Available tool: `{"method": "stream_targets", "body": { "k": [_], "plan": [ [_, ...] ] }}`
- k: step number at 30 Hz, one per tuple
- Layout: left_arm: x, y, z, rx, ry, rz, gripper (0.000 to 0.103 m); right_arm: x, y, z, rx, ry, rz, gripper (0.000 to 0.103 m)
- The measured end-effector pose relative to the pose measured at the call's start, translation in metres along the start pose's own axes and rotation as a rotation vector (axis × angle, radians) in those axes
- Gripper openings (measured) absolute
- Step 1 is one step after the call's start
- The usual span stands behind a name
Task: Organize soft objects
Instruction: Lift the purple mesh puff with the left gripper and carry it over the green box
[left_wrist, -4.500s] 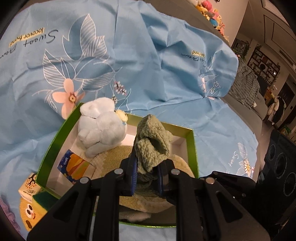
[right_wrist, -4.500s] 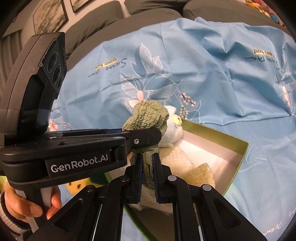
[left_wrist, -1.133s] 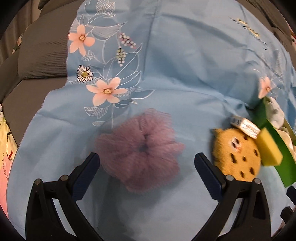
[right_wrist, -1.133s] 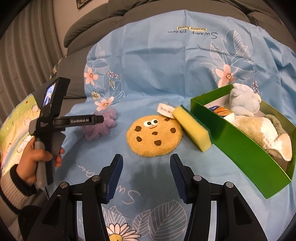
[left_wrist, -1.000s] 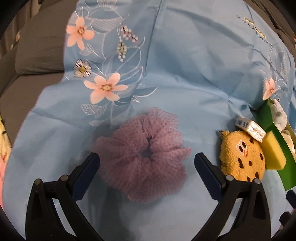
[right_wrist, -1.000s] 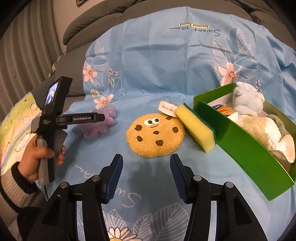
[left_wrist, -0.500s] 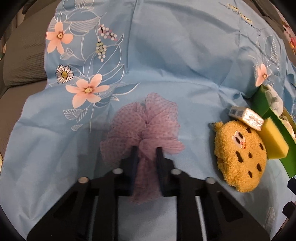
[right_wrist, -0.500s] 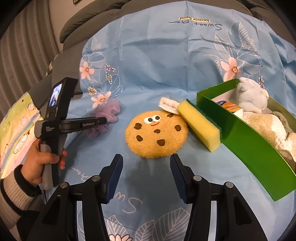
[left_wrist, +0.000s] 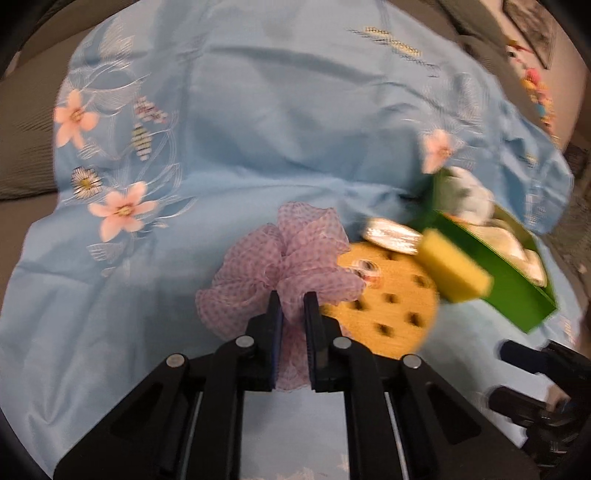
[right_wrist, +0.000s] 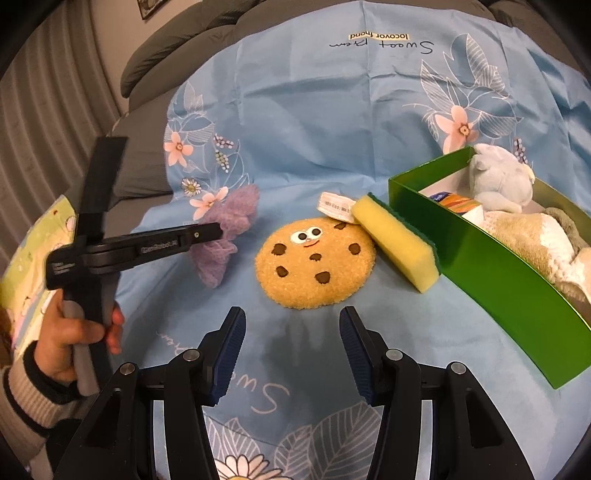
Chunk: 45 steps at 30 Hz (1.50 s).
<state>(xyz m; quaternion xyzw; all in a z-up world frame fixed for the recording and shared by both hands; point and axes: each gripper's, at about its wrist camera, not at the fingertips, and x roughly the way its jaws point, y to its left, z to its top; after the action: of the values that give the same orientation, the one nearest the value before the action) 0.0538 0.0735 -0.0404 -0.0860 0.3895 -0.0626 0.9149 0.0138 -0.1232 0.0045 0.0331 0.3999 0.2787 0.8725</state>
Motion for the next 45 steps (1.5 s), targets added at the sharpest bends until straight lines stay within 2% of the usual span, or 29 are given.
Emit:
{"method": "stream_targets", "body": {
  "k": [5,9,12,15,17,21,23,28,29,30,31,33,37,45],
  "plan": [
    [-0.008,-0.037,-0.013,0.068,0.062,-0.136,0.01,0.002,-0.009,-0.014,-0.029,0.062,-0.018,0.054],
    [-0.003,-0.07,-0.033,0.148,0.136,-0.195,0.01,0.001,-0.02,-0.031,-0.038,0.101,-0.03,0.054],
    [0.001,-0.086,-0.046,0.197,0.171,-0.205,0.01,-0.009,-0.038,-0.039,0.008,0.099,-0.013,0.054],
    [0.005,-0.095,-0.055,0.234,0.196,-0.213,0.01,-0.02,-0.063,-0.04,0.108,0.082,0.0,0.054],
    [0.007,-0.102,-0.059,0.247,0.202,-0.218,0.01,-0.023,-0.074,-0.036,0.171,0.061,0.052,0.054],
    [0.01,-0.107,-0.062,0.258,0.213,-0.219,0.011,-0.015,-0.067,-0.023,0.216,0.024,0.151,0.054],
    [0.011,-0.107,-0.063,0.26,0.22,-0.213,0.011,-0.002,-0.063,-0.015,0.241,0.039,0.185,0.054],
    [0.013,-0.105,-0.064,0.262,0.227,-0.214,0.011,0.033,-0.06,-0.014,0.263,0.148,0.158,0.054],
    [0.014,-0.105,-0.064,0.264,0.228,-0.214,0.011,0.035,-0.059,-0.014,0.266,0.144,0.163,0.048],
    [0.015,-0.105,-0.064,0.263,0.231,-0.213,0.011,0.035,-0.058,-0.015,0.259,0.137,0.174,0.034],
    [0.016,-0.105,-0.064,0.26,0.235,-0.217,0.011,0.034,-0.056,-0.016,0.25,0.132,0.184,0.027],
    [0.017,-0.105,-0.064,0.26,0.235,-0.218,0.01,0.031,-0.054,-0.016,0.227,0.13,0.18,0.005],
    [0.015,-0.108,-0.063,0.25,0.232,-0.226,0.01,0.023,-0.049,-0.015,0.177,0.118,0.17,0.004],
    [-0.003,-0.128,-0.044,0.278,0.174,-0.239,0.01,-0.012,-0.053,-0.001,0.176,0.024,0.18,0.004]
  ]
}}
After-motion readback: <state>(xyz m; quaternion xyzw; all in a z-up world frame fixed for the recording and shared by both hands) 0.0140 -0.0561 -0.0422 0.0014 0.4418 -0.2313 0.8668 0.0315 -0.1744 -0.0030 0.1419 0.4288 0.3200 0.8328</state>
